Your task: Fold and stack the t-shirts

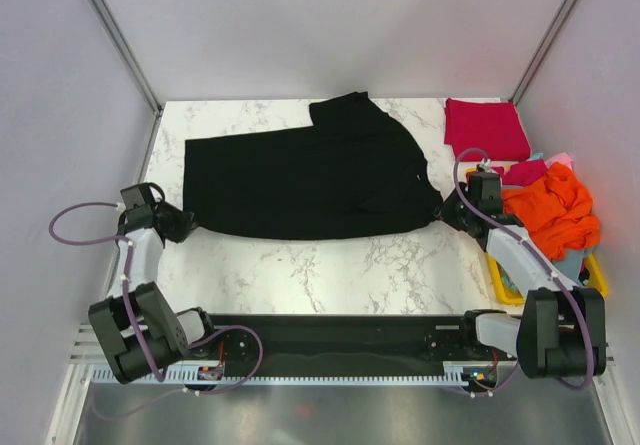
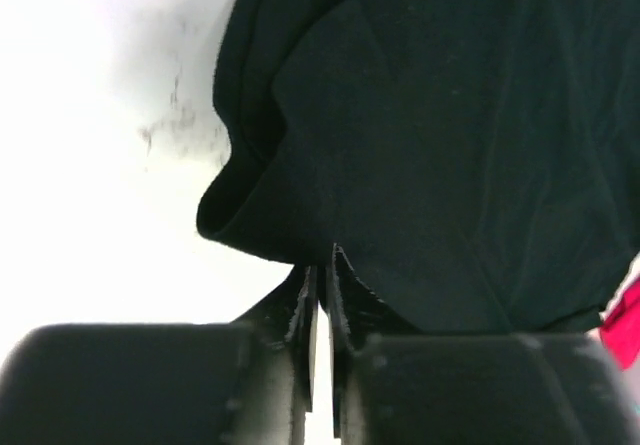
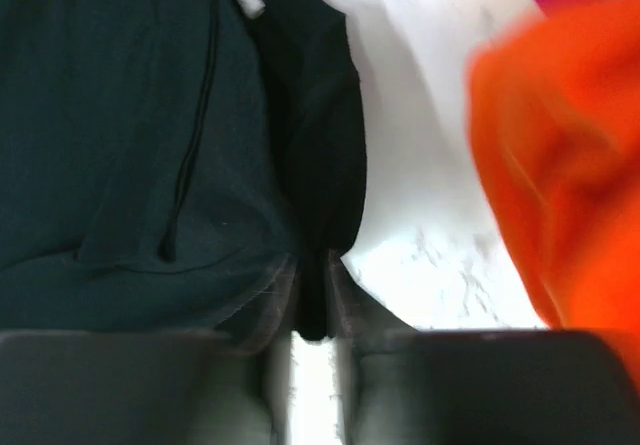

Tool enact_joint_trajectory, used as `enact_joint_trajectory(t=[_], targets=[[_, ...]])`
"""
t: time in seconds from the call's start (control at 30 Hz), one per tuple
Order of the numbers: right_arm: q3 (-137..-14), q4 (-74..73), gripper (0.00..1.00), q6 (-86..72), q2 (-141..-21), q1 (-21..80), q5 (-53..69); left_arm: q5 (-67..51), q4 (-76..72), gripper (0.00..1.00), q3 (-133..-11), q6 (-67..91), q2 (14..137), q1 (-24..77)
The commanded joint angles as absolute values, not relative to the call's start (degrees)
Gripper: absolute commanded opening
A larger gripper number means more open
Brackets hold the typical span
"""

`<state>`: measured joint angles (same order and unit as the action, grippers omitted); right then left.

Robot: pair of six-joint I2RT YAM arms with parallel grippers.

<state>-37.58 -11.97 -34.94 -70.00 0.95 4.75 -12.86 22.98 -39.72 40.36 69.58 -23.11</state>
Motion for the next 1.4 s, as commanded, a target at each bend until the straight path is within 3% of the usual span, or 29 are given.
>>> enact_joint_trajectory(t=[0.0, 0.03, 0.07, 0.1, 0.13, 0.17, 0.37, 0.43, 0.67, 0.77, 1.37], targets=[[-34.38, -15.90, 0.34, -35.42, -65.49, 0.44, 0.36, -15.20, 26.89, 0.15, -38.15, 41.14, 64.43, -23.38], [-33.93, -16.95, 0.48, -35.51, -63.30, 0.44, 0.35, -15.99, 28.29, 0.29, -37.97, 40.44, 62.68, -23.38], [-33.40, -17.40, 0.68, -35.59, -62.15, 0.44, -1.39, -16.78, 29.00, 0.41, -37.88, 40.08, 61.97, -23.38], [-32.96, -18.01, 0.73, -35.42, -61.09, 0.44, -1.93, -18.53, 30.05, 0.55, -38.05, 39.56, 61.09, -23.38], [-33.05, -19.06, 0.76, -35.07, -59.34, 0.44, -2.11, -20.72, 30.58, 0.88, -38.40, 37.20, 60.21, -23.38], [-33.74, -19.59, 0.78, -34.29, -58.72, 0.35, -1.50, -24.66, 31.11, 0.99, -38.84, 35.96, 58.64, -23.29], [-38.75, -20.30, 0.76, -33.92, -58.35, 3.24, 5.01, -27.60, 38.13, 1.00, -45.59, 26.29, 52.13, -22.59], [-40.95, -19.26, 0.74, -35.41, -61.34, 8.16, 3.87, -22.09, 39.72, 1.00, -48.32, 23.40, 50.37, -17.69], [-43.15, -11.78, 0.53, -40.60, -73.20, 18.27, 0.36, -20.48, 34.90, 0.99, -44.74, 23.73, 48.25, -14.42], [-45.52, -10.81, 0.48, -40.87, -78.47, 20.30, -1.58, -20.74, 34.63, 0.99, -44.56, 23.82, 49.65, -13.80], [-48.78, -7.03, 0.42, -39.55, -89.83, 21.36, -5.71, -21.10, 34.28, 0.98, -44.12, 23.91, 48.69, -10.99]])
